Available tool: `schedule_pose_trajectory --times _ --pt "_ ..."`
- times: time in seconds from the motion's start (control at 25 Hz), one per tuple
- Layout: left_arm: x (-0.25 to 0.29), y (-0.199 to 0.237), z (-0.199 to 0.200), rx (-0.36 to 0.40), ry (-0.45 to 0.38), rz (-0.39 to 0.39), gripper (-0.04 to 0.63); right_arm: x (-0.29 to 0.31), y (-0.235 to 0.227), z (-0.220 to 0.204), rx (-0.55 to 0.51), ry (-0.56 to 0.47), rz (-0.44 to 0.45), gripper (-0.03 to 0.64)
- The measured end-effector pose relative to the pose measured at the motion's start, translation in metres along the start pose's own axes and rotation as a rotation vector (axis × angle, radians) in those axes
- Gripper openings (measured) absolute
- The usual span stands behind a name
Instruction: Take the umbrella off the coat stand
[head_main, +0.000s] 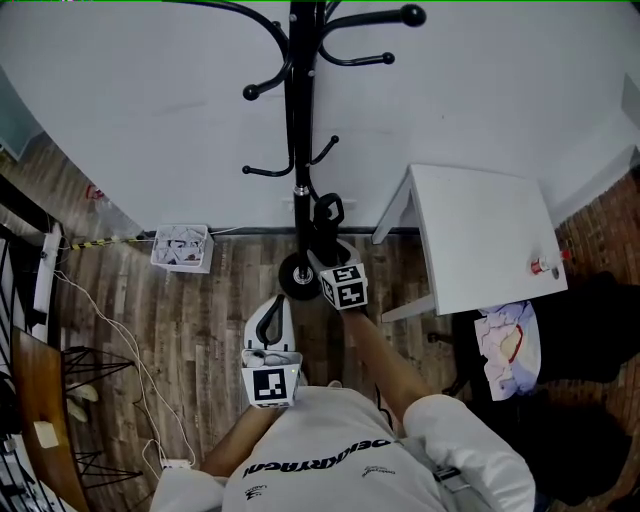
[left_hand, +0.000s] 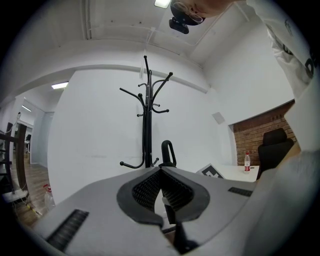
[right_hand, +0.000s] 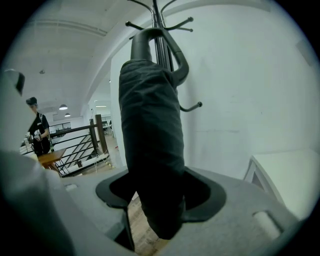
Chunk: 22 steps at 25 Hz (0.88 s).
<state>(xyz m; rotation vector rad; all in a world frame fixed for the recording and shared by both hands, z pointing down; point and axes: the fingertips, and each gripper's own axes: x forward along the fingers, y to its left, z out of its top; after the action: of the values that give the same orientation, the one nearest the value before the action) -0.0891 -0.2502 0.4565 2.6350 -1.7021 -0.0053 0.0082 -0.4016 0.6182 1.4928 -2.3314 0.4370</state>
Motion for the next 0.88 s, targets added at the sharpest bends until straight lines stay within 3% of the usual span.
schedule_pose_trajectory --times 0.32,0.88 --pt "-0.005 0.002 0.001 -0.026 0.019 0.044 -0.003 -0.04 0.017 0.024 0.025 -0.057 0.023 0.262" --pt "-0.011 -0.008 0.023 -0.033 -0.014 0.048 -0.002 -0.121 0.041 0.075 0.039 -0.179 0.051 0.264"
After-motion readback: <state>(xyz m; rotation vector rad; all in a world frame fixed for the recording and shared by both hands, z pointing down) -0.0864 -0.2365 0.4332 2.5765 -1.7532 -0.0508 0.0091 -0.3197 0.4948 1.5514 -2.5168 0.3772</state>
